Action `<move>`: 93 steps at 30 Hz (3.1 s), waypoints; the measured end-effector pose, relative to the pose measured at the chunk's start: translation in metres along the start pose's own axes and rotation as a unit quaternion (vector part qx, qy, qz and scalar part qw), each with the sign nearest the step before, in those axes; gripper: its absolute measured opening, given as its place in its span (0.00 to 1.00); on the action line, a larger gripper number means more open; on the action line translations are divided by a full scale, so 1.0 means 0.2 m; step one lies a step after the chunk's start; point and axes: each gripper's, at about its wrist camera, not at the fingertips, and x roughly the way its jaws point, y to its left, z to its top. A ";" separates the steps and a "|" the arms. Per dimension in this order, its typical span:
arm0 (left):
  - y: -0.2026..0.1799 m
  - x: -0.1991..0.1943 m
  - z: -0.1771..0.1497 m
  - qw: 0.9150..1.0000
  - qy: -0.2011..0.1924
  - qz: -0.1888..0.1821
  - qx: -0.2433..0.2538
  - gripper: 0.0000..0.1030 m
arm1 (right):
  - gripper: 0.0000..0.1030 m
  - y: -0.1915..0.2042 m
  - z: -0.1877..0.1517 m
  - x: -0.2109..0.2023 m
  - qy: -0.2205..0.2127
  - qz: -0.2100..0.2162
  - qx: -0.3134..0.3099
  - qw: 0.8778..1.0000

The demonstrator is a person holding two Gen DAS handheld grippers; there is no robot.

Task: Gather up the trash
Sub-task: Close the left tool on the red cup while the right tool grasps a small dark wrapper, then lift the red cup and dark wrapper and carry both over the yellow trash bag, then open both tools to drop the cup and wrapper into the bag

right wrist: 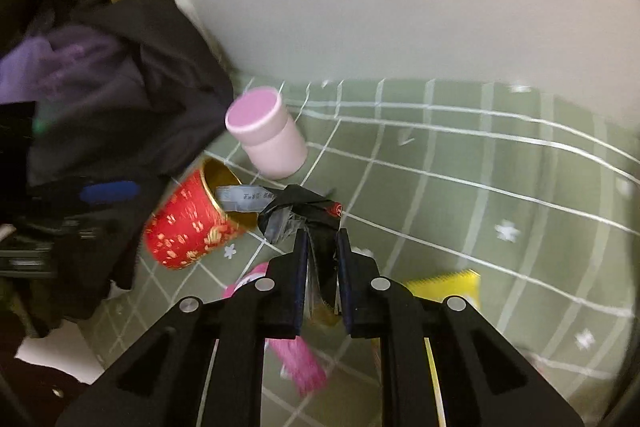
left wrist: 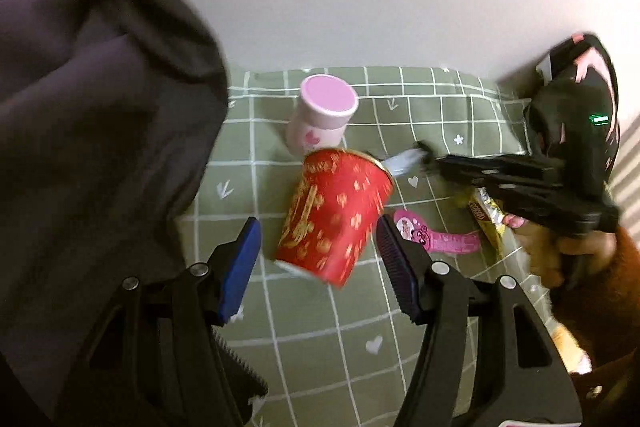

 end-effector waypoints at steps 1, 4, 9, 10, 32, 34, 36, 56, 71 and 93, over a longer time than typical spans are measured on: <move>-0.01 0.03 0.02 1.000 0.003 0.004 0.007 0.55 | 0.14 -0.01 0.00 -0.05 -0.010 -0.002 0.008 1.000; -0.03 0.12 0.06 1.000 0.016 0.016 0.014 0.55 | 0.14 -0.05 -0.04 -0.20 -0.033 -0.014 0.021 0.999; -0.11 0.20 0.09 0.999 0.029 0.002 0.036 0.55 | 0.14 -0.11 -0.13 -0.36 -0.051 -0.025 0.041 0.998; -0.12 0.21 0.09 0.998 0.033 0.002 0.045 0.55 | 0.14 -0.12 -0.16 -0.40 -0.053 -0.029 0.045 0.997; -0.23 0.00 0.12 0.999 -0.016 0.012 -0.037 0.54 | 0.14 -0.18 -0.39 -0.82 -0.105 -0.075 0.064 0.990; -0.29 -0.10 0.17 0.998 -0.043 -0.001 -0.035 0.55 | 0.14 -0.19 -0.37 -0.91 -0.125 -0.084 0.063 0.987; -0.38 -0.21 0.23 0.997 -0.073 -0.017 -0.028 0.55 | 0.14 -0.19 -0.36 -0.98 -0.141 -0.089 0.062 0.984; -1.39 -0.31 0.35 0.974 -0.088 -0.163 0.130 0.55 | 0.14 -0.47 -0.67 -1.57 -0.205 -0.208 0.092 0.952; -1.78 -0.19 0.21 0.958 -0.042 -0.228 0.170 0.55 | 0.14 -0.66 -1.06 -1.72 -0.185 -0.252 0.175 0.934; -1.85 -0.10 0.16 0.958 -0.011 -0.223 0.179 0.55 | 0.41 -0.77 -1.12 -1.67 -0.189 -0.246 0.207 0.928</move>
